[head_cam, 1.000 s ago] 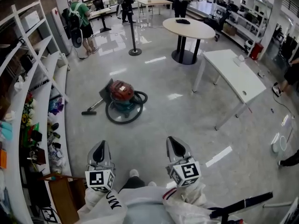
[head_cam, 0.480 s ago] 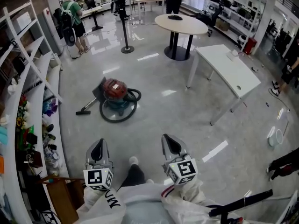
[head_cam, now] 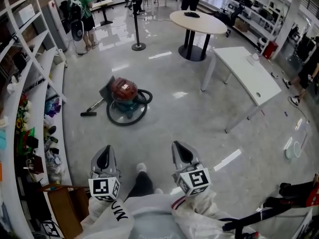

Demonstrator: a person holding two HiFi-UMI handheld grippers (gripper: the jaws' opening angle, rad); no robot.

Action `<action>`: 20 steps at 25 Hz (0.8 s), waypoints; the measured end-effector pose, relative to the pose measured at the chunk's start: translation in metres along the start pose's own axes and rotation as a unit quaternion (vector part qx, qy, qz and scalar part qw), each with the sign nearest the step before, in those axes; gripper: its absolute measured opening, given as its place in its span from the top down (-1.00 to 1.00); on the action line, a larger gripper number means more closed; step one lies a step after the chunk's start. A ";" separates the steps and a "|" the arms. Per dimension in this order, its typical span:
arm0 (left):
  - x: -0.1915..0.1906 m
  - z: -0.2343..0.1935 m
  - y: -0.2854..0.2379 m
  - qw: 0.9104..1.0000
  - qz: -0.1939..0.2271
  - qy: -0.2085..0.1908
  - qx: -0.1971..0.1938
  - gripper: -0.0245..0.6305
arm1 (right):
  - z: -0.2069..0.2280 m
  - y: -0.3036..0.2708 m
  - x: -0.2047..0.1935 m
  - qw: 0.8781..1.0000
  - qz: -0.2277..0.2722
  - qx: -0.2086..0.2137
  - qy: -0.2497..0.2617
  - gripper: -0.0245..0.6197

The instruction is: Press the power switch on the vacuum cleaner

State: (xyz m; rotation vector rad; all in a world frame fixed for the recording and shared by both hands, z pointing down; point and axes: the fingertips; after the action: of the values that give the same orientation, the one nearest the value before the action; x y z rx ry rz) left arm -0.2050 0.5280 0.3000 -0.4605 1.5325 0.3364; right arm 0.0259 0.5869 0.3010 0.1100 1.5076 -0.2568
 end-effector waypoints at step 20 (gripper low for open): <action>-0.009 -0.040 -0.073 1.000 -0.014 0.009 -0.006 0.93 | 0.012 -0.082 -0.005 1.000 -0.025 0.005 0.000 0.92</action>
State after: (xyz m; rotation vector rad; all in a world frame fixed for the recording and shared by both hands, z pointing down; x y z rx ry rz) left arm -0.2050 0.4459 0.3150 -0.4957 1.5413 0.3215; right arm 0.0185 0.5052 0.3134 0.0801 1.5109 -0.3044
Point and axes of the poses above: the fingertips, and each gripper's own axes: y backward along the fingers, z to its right, x out of its top, and after that the axes turned 5 degrees about y, right-handed
